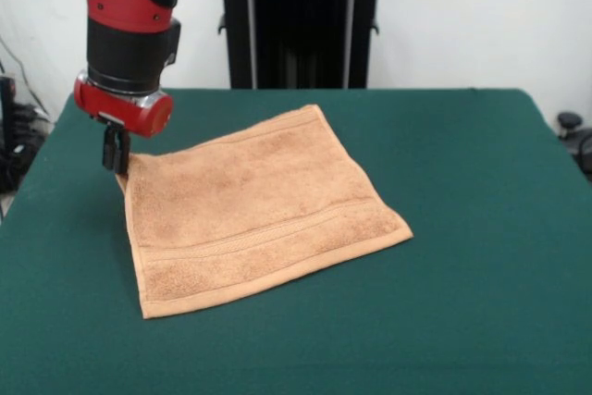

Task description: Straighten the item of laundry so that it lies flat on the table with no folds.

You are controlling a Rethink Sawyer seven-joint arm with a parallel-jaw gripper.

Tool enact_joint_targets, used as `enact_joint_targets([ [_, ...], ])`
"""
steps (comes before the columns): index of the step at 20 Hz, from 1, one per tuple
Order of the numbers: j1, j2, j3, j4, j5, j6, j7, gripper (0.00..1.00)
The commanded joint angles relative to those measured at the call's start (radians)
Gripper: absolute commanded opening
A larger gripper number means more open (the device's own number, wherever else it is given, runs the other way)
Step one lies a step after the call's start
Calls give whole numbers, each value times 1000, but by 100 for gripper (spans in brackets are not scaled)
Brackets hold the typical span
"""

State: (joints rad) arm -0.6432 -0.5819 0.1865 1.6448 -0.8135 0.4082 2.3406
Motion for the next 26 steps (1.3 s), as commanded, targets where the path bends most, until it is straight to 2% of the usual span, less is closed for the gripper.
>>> enact_joint_targets([
  [1, 26, 74, 103, 99, -16, 38, -161, 0],
  [10, 17, 86, 107, 95, -5, 54, -167, 0],
  [14, 12, 99, 102, 85, 55, 159, -169, 0],
  [16, 10, 107, 99, 84, 58, 173, -178, 0],
  [22, -39, 135, 124, 114, 131, 274, -220, 0],
  [26, -38, 148, 118, 116, 184, 344, -190, 0],
])
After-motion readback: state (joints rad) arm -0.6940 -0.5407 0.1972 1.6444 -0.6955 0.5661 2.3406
